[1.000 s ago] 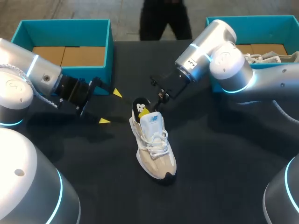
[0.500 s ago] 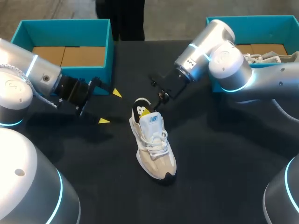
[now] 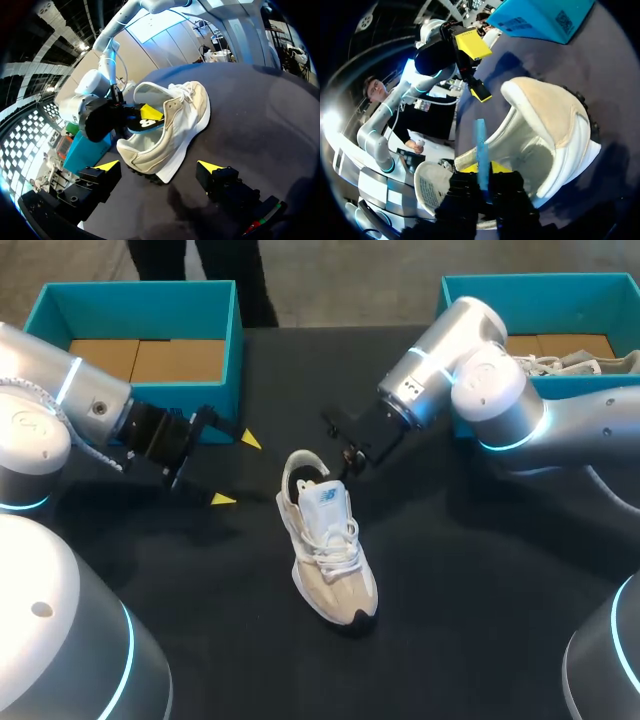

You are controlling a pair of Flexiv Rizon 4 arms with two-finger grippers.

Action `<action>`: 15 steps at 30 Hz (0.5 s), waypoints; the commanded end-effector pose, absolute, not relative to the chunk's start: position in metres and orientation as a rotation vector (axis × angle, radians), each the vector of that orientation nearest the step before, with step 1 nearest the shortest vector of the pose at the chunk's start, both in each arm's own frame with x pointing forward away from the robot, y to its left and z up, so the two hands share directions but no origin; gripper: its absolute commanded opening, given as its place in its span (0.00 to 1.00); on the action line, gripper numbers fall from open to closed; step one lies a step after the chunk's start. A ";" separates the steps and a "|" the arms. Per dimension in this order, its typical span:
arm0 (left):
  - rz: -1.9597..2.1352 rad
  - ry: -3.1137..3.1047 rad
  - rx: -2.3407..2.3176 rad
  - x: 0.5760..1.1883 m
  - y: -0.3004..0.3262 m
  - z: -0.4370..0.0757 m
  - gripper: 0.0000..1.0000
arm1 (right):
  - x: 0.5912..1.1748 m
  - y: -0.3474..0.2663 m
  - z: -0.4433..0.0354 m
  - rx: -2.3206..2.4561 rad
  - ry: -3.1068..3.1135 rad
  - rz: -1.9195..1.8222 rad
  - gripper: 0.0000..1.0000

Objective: Take the shoe out of the shoebox, open the shoe tongue, remove and reinsert the insole, then place the shoe into the shoebox

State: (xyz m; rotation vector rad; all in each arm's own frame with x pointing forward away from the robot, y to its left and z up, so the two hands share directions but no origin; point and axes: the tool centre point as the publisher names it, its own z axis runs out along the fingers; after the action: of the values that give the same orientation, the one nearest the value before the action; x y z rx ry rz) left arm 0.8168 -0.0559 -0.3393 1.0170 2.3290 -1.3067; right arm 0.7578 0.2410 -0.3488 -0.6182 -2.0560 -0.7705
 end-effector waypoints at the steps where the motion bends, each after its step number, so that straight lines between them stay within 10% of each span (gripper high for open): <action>1: -1.305 2.329 1.020 0.818 -0.056 -0.339 1.00 | 0.763 0.243 -0.341 -0.612 -2.077 -0.764 0.31; 15: -1.313 2.328 1.023 0.819 -0.058 -0.340 1.00 | 0.772 0.241 -0.329 -0.607 -2.124 -0.774 0.40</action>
State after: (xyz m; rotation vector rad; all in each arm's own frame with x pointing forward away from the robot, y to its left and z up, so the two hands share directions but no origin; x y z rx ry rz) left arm 0.8185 -0.0580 -0.3391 1.0220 2.3282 -1.3128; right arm 0.7724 0.2421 -0.3334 -0.6027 -2.1131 -0.7806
